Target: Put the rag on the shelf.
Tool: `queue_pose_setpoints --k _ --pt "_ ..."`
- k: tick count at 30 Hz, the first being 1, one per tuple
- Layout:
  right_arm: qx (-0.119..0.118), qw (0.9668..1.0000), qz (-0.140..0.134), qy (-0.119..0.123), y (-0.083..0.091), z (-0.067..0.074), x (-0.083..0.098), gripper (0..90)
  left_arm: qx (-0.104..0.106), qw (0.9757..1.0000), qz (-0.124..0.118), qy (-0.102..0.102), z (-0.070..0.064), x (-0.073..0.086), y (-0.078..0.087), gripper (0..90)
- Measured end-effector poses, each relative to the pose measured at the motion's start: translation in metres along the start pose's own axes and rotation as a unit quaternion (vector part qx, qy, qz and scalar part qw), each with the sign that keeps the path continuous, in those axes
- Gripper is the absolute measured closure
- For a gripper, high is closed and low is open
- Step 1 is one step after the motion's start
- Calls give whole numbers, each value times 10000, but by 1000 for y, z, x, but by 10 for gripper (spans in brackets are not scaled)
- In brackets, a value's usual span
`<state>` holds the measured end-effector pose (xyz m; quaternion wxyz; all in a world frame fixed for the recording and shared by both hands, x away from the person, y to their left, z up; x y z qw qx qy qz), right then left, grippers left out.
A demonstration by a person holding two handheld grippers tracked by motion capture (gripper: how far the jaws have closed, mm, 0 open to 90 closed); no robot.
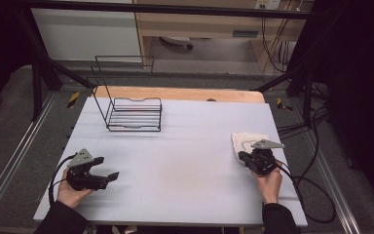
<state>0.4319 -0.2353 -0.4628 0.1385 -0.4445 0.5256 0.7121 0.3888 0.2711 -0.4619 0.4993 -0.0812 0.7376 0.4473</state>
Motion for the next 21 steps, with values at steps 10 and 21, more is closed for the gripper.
queue_pose_setpoints --k 10,21 --pt "-348 9994 53 -49 0 23 -5 862 -1 10000 -2 0 0 0 1 111" --pt "-937 9955 138 -84 -12 67 -15 862 -19 10000 6 7 1 0 1 111"
Point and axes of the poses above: each handheld gripper's, and its own axes: y roughly backward along the jaws, x roughly out of its underside, z roughly to its left, the point moved 5 cm from there along -y, roughly forward along the jaws, and after that the axes turned 1 degree about y, right-handed, at the moved point
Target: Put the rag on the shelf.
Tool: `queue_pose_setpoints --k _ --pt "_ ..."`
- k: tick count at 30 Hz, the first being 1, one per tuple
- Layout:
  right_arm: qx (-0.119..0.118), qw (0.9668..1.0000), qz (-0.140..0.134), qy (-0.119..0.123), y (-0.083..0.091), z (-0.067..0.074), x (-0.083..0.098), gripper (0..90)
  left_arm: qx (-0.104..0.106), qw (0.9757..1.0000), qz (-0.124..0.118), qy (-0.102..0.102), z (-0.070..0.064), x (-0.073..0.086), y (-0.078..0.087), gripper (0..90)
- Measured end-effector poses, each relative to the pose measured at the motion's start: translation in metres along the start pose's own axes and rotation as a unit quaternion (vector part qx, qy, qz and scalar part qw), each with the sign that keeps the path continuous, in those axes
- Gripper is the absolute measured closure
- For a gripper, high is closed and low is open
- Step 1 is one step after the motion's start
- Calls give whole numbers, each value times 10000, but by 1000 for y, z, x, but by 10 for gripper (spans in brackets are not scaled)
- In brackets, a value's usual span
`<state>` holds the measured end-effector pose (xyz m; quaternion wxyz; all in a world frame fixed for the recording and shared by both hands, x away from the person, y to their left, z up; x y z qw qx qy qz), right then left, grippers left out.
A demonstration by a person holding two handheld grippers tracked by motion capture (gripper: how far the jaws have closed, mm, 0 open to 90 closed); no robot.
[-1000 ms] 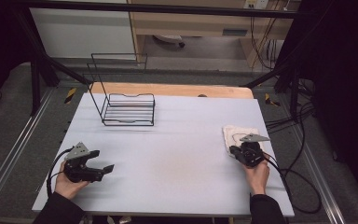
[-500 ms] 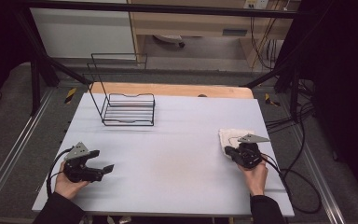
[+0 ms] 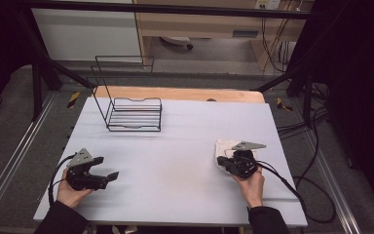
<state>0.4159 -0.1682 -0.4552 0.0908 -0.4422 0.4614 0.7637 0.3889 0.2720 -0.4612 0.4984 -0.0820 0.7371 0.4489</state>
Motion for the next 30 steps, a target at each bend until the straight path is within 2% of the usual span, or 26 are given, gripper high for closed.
queue_pose_setpoints --k 1,4,5,6,8,9,11,12,13,14,15,18,19,22,24,27,30 --pt "-94 9999 10 61 -4 9 -2 862 -3 10000 -8 6 0 0 0 111" --pt "-206 9997 28 111 -9 19 -3 862 -6 10000 -8 12 0 0 0 111" --pt "-310 9993 60 219 -14 29 -4 862 -8 10000 -7 13 0 0 0 111" --pt "-310 9993 60 219 -14 29 -4 862 -12 10000 -7 13 0 0 0 111" --pt "-390 9986 90 333 -21 38 -5 862 -16 10000 -13 18 0 0 0 111" --pt "-476 9981 121 368 -26 47 -6 862 -17 10000 -13 19 0 0 1 111" --pt "-510 9977 122 422 -29 51 -7 862 -22 10000 -22 32 0 -1 1 111" --pt "-603 9970 132 466 -34 60 -7 862 -23 10000 -25 26 0 -1 1 111" --pt "-603 9970 132 466 -34 60 -7 862 -26 10000 -25 24 1 -1 1 111" --pt "-683 9963 156 503 -38 68 -8 862 -27 10000 -14 12 1 -1 1 111" --pt "-683 9963 156 503 -38 68 -8 862 -28 10000 -15 13 1 -1 1 111" --pt "-789 9952 178 556 -45 80 -8 863 -33 10000 -20 12 1 -1 2 111" --pt "-890 9941 204 594 -49 87 -8 863 -33 10000 -21 13 1 -1 2 112" --pt "-929 9931 269 670 -53 95 -6 863 -35 10000 -21 18 1 -1 2 111" --pt "-1068 9909 299 757 -56 107 -5 862 -40 10000 -19 23 1 -1 2 112" --pt "-1129 9892 311 877 -56 113 -4 862 -49 10000 -11 35 1 -1 3 111" --pt "-1175 9884 370 889 -58 117 1 859 -63 10000 -12 42 1 -1 2 111"
Point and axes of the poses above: each handheld gripper's, and its own axes: y roughly backward along the jaws, x roughly out of its underside, z roughly to its left, the point moved 5 cm from there along -y, roughly forward along the jaws, and after that the axes turned 1 degree about y, right-handed, at the moved point
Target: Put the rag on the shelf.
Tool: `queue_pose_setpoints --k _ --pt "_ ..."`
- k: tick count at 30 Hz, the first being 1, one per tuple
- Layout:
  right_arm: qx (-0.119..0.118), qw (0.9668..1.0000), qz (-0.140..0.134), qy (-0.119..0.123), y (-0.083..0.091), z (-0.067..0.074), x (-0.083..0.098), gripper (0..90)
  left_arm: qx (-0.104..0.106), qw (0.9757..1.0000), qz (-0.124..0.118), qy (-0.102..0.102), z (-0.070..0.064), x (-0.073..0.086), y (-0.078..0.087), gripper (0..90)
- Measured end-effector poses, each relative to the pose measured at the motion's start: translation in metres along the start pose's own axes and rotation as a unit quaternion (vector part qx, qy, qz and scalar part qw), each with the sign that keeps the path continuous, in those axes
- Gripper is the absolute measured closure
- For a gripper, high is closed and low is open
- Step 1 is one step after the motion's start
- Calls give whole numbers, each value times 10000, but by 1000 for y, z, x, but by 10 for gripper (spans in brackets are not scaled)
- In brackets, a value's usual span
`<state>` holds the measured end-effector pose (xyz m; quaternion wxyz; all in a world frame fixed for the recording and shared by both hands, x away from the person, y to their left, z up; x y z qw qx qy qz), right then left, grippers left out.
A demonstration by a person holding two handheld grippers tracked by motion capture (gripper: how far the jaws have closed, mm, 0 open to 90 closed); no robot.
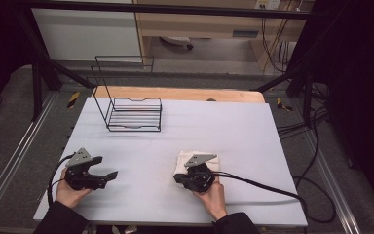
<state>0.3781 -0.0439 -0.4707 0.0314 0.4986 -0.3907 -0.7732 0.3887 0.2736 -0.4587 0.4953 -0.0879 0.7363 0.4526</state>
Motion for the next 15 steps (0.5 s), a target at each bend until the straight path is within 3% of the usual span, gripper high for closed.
queue_pose_setpoints --k 4,7,8,10,13,15 --pt "1 10000 19 47 -3 0 3 819 8 10000 12 19 -1 -2 0 111" --pt "-5 9999 -97 36 2 -2 -1 684 0 10000 6 -9 -5 -5 -1 109" --pt "112 9996 -267 12 14 -7 -5 595 9 10000 14 -38 -6 -7 -1 109" --pt "302 9984 -473 -38 31 -18 -7 515 17 10000 26 -58 -9 -11 -2 106" --pt "743 9951 -617 -193 60 -41 -2 457 78 9999 15 -81 -16 -19 -5 105" --pt "1061 9921 -566 -362 76 -57 7 453 129 9998 30 -135 -23 -29 -10 105"
Point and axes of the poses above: each handheld gripper's, and its own axes: y roughly backward along the jaws, x roughly out of its underside, z roughly to its left, the point moved 5 cm from there along -y, roughly forward along the jaws, and after that the axes turned 1 degree about y, right-handed, at the moved point
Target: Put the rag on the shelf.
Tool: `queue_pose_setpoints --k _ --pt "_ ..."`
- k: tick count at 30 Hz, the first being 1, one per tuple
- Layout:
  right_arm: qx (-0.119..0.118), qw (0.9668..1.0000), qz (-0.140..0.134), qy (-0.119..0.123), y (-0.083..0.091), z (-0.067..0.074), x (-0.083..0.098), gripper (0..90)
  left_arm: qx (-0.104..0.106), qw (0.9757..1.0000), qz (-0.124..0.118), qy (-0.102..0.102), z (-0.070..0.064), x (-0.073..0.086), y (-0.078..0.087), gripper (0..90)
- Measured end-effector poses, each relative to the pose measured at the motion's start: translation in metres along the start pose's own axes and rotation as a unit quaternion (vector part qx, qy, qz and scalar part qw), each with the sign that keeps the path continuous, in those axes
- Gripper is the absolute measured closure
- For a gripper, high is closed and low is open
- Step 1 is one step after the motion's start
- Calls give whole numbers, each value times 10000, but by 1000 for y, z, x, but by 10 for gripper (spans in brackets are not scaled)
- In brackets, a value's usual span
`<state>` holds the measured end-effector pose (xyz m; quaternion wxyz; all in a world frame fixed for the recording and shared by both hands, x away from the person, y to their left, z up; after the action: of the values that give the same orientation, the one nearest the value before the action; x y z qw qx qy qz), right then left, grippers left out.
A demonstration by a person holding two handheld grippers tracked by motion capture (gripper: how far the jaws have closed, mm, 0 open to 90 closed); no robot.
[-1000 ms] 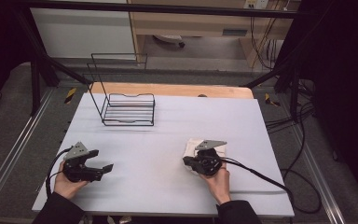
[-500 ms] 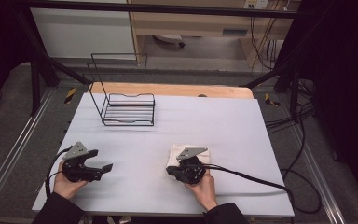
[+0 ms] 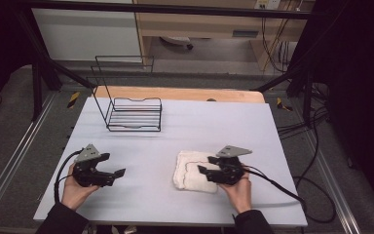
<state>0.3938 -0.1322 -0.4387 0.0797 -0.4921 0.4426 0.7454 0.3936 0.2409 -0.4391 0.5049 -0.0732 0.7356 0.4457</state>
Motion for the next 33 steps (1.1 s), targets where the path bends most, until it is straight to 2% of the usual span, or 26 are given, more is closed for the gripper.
queue_pose_setpoints --k 1,2,3,6,9,10,14,17,24,27,28,29,33 --pt "166 9998 42 -91 6 -9 4 456 0 10000 0 0 0 0 0 104" --pt "166 9998 42 -91 6 -9 4 456 11 10000 11 -37 -3 -3 -2 104" --pt "404 9989 75 -213 13 -26 13 490 54 10000 20 -67 -8 -8 -6 104" --pt "628 9970 190 -422 10 -44 26 524 86 9999 48 -103 -13 -10 -11 103" --pt "681 9961 270 -494 3 -51 30 540 115 9997 133 -152 -18 -7 -15 102" --pt "696 9959 264 -509 -6 -53 30 555 108 9997 158 -155 -18 -5 -15 101" --pt "777 9950 272 -568 -16 -59 25 576 107 9997 200 -64 -15 2 -13 102" --pt "758 9935 379 -766 -29 -65 24 579 87 9998 182 -12 -11 5 -10 103" --pt "521 9932 392 -965 -36 -62 26 622 48 9998 173 49 -7 7 -9 106" --pt "505 9924 408 -1042 -38 -60 25 630 53 9998 205 30 -8 8 -11 107" --pt "482 9926 406 -1038 -39 -60 25 647 54 9997 217 27 -8 8 -12 106" --pt "352 9927 389 -1090 -40 -58 24 746 50 9997 225 21 -8 8 -12 107" --pt "288 9915 403 -1202 -40 -57 24 805 34 9998 217 16 -7 8 -11 107"
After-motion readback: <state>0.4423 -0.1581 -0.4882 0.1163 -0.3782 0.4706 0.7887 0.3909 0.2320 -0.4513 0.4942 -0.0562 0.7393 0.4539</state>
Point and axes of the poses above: each handheld gripper's, and its own axes: y roughly backward along the jaws, x roughly out of its underside, z roughly to its left, the point moved 5 cm from there along -y, roughly forward along the jaws, and after that the axes turned 1 degree about y, right-handed, at the moved point
